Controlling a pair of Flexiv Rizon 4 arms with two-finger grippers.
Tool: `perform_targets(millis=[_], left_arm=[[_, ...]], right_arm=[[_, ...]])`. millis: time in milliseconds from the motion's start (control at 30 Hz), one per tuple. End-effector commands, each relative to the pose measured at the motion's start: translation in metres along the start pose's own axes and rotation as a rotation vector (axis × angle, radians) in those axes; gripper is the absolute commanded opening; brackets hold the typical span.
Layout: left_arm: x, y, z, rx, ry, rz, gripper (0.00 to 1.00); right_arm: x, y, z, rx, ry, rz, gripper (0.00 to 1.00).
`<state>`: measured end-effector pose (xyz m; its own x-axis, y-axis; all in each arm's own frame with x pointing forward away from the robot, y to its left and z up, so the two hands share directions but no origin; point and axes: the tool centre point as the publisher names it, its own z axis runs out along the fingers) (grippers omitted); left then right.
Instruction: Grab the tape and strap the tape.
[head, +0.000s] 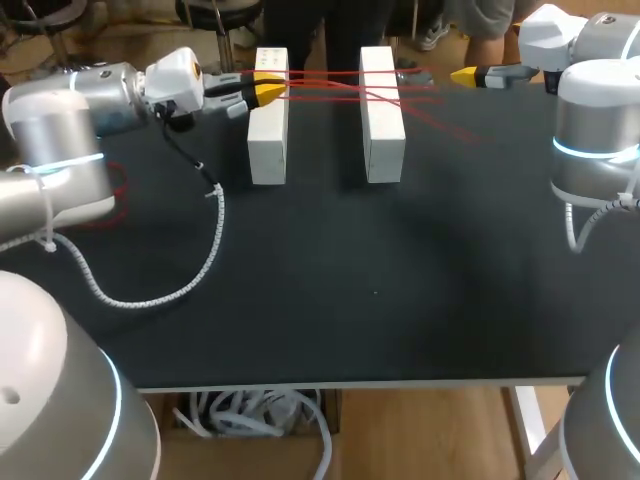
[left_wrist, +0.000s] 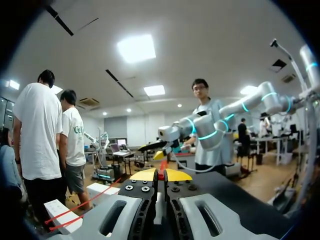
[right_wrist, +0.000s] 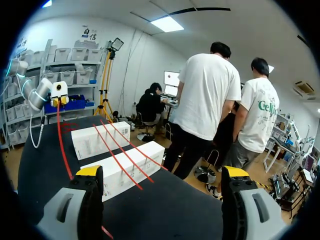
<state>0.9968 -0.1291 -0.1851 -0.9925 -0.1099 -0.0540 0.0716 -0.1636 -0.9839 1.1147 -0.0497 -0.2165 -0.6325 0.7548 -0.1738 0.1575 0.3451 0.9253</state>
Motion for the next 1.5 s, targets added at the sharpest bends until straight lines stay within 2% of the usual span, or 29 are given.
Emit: perform_targets(millis=[33, 267, 433, 933, 1033, 1100, 1233, 1333, 1367, 1500], left_arm=[[-0.003, -0.004, -0.005, -0.008, 0.038, -0.012, 0.00], [-0.005, -0.006, -0.009, 0.012, 0.083, -0.008, 0.00], [-0.005, -0.006, -0.008, 0.066, 0.117, 0.009, 0.00], [-0.005, -0.006, -0.008, 0.066, 0.117, 0.009, 0.00], [-0.005, -0.006, -0.008, 0.066, 0.117, 0.009, 0.00], [-0.005, -0.006, -0.008, 0.066, 0.117, 0.009, 0.00], [-0.005, -0.006, -0.008, 0.066, 0.117, 0.009, 0.00], [-0.005, -0.006, -0.008, 0.066, 0.117, 0.009, 0.00], [-0.005, -0.006, -0.008, 0.066, 0.117, 0.009, 0.00], [-0.005, -0.006, -0.008, 0.066, 0.117, 0.009, 0.00]], right_arm=[[0.000, 0.000, 0.000, 0.000, 0.000, 0.000, 1.00], [0.000, 0.000, 0.000, 0.000, 0.000, 0.000, 1.00], [0.000, 0.000, 0.000, 0.000, 0.000, 0.000, 1.00], [0.000, 0.000, 0.000, 0.000, 0.000, 0.000, 1.00], [0.006, 0.007, -0.014, 0.051, -0.024, 0.199, 1.00], [0.010, 0.014, -0.030, 0.105, -0.038, 0.386, 1.00], [0.017, 0.020, -0.056, 0.113, -0.047, 0.603, 1.00], [0.020, 0.026, -0.071, 0.015, -0.138, 0.709, 1.00], [0.022, 0.028, -0.076, -0.029, -0.200, 0.717, 1.00], [0.040, 0.029, -0.097, -0.171, -0.360, 0.674, 1.00]])
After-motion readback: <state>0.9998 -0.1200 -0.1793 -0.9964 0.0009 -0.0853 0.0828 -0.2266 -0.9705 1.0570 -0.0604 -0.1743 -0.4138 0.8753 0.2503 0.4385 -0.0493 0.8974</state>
